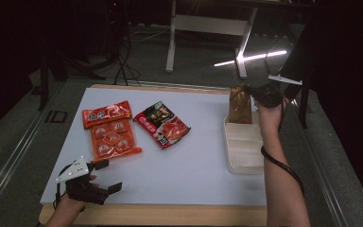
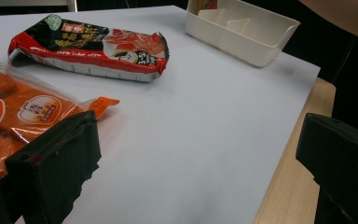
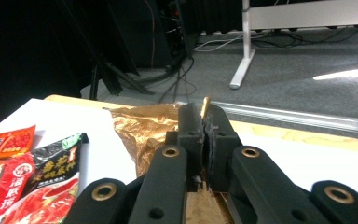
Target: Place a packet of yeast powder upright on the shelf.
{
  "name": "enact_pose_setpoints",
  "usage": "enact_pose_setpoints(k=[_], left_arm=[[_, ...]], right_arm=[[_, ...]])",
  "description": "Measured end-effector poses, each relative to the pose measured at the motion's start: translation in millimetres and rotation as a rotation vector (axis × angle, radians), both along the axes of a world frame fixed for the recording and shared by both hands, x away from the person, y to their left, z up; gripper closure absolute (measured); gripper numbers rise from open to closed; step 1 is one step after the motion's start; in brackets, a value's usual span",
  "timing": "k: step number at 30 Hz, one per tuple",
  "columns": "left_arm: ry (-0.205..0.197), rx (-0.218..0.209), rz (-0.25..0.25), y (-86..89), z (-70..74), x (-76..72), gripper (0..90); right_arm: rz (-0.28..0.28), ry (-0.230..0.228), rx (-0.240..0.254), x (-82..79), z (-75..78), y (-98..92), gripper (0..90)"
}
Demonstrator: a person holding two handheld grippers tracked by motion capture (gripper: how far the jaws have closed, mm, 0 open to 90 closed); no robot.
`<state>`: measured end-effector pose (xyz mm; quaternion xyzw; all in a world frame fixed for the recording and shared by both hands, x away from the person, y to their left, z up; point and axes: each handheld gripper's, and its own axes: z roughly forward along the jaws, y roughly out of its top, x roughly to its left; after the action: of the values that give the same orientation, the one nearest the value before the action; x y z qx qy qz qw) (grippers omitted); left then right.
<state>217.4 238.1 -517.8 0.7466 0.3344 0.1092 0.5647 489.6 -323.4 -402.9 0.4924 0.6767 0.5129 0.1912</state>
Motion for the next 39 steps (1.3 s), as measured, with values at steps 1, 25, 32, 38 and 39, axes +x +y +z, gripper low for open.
enact_pose_setpoints(k=[1, 25, 32, 38, 39], left_arm=[[0.001, -0.001, 0.001, -0.1, 0.0, 0.1, 0.2], [-0.004, 0.004, -0.003, -1.2, 0.4, 0.3, 0.2], [-0.003, 0.005, -0.005, -1.8, 0.1, 0.6, 0.2], [-0.004, 0.005, -0.002, -1.5, 0.4, -0.2, 0.2], [-0.005, 0.006, -0.002, -1.5, 0.4, -0.1, 0.2]], right_arm=[[-0.005, 0.007, 0.004, -1.0, -3.0, -1.1, 87.1], [-0.093, 0.025, -0.099, -21.8, -1.7, -22.5, 65.7], [-0.105, -0.017, -0.091, -33.6, 11.2, -19.1, 46.0], [-0.090, -0.062, -0.073, -49.3, 20.7, -10.2, 27.2], [-0.081, -0.067, -0.067, -52.6, 23.0, -7.8, 24.7]])
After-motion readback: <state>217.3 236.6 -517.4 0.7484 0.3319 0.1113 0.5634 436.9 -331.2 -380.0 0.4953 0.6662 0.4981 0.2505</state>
